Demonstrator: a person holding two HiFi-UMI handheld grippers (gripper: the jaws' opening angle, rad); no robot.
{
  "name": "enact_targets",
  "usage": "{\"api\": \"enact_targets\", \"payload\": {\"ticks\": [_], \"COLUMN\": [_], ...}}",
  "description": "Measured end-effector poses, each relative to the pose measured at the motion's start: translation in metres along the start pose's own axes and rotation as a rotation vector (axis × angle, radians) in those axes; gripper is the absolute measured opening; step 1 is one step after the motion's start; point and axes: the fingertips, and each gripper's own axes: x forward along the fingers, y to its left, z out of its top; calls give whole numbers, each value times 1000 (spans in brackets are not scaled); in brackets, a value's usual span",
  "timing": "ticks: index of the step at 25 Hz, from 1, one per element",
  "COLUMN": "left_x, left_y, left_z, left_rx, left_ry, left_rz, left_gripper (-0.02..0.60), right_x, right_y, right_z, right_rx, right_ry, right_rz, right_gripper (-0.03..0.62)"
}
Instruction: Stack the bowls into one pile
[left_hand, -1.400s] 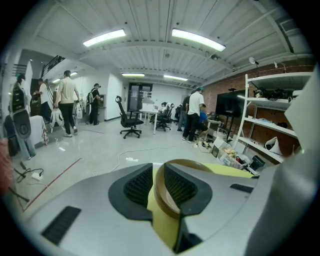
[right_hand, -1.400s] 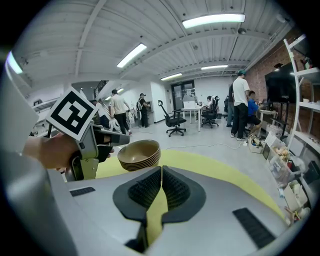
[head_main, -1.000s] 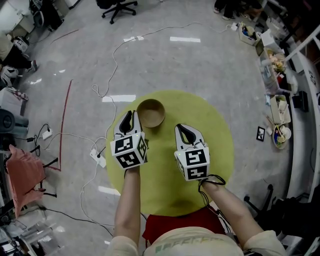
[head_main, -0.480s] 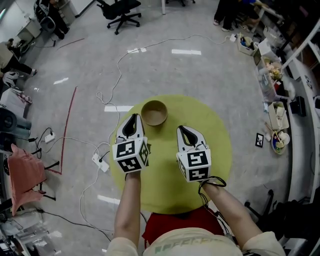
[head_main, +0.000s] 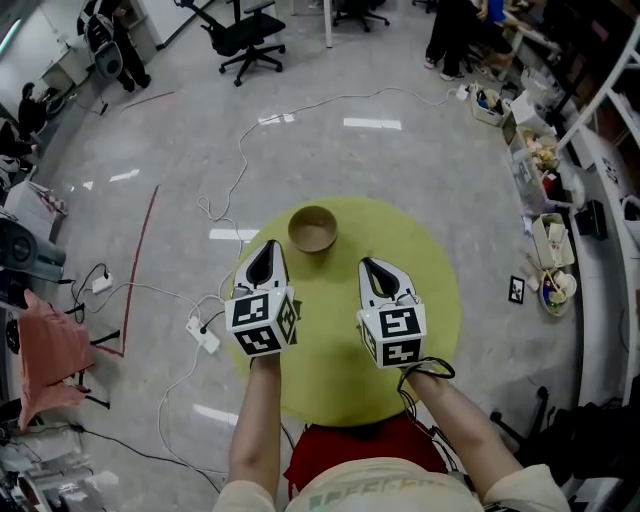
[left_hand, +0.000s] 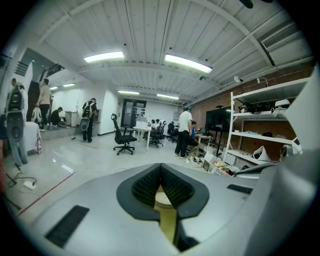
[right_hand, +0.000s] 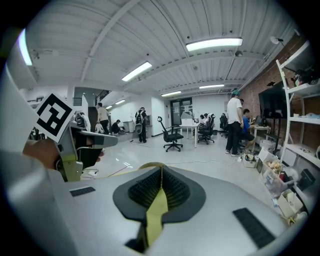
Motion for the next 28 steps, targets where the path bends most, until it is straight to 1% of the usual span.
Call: {"api": "enact_targets", "payload": {"ticks": [4,10,19,28], "left_x": [-20,-49,-93,-131], "left_y": [3,0,2,6], "left_z": [3,3,4,-2], "left_rx": [-2,20,11,18], "left_ry": [-15,-22,-40,-54], "left_rz": [-8,-24,-38,-38], "left_gripper": [23,23,23,23], "right_x": [-11,-30,-61,-90], "right_y": [10,19,42,58], "right_z": [5,17,31,26], "right_rx": [-14,-32,-47,-56], "right_ry": [-19,-51,-95,-114], "right_rz": [-7,-13,-16,-10], "right_gripper": [37,37,37,37]}}
